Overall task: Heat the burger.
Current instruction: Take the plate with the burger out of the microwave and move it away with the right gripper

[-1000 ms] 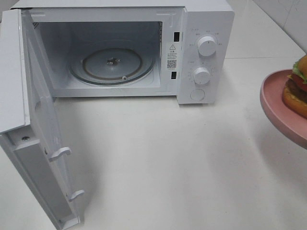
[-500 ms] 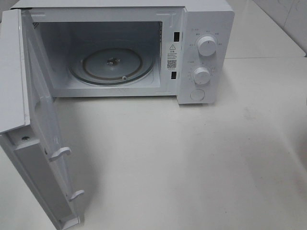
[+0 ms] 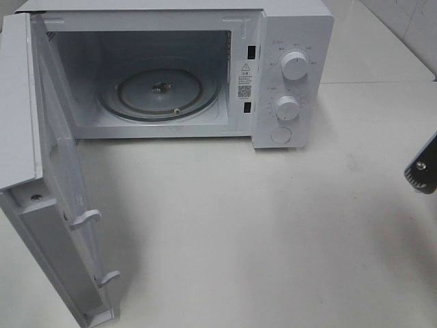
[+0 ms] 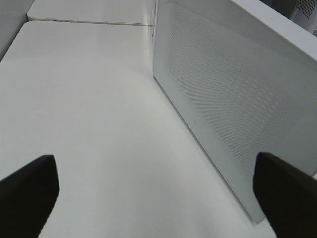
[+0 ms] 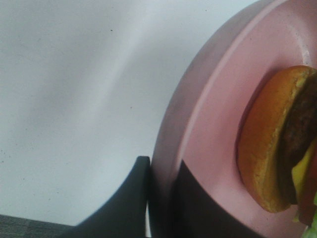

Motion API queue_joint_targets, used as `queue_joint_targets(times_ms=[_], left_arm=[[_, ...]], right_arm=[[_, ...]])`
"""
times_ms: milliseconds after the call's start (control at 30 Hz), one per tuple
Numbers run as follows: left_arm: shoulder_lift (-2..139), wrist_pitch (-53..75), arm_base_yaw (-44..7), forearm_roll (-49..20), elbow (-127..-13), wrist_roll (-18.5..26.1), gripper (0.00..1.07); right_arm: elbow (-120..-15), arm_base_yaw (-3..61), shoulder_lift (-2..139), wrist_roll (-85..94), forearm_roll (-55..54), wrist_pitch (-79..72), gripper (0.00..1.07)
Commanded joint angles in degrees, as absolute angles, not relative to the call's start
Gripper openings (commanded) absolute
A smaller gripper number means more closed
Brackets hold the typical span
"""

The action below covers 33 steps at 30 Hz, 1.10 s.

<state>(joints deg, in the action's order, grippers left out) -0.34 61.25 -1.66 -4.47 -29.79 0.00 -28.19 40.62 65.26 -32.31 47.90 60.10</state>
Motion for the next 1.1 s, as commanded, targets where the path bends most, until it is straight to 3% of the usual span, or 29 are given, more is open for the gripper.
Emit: queue_joint_targets(times_ms=[33, 333, 1100], left_arm=[[-1.1, 61.3, -1.5, -4.8, -29.7, 0.0, 1.00], [-1.1, 61.3, -1.5, -4.8, -29.7, 0.0, 1.00], [-1.1, 61.3, -1.5, -4.8, -29.7, 0.0, 1.00]], right_arm=[[-29.3, 40.9, 66.6, -35.4, 52.0, 63.0, 0.00], [-35.8, 40.7, 76.0, -44.0, 50.5, 65.5, 0.00], [-35.7, 36.7, 87.1, -54.4, 47.8, 59.4, 0.00]])
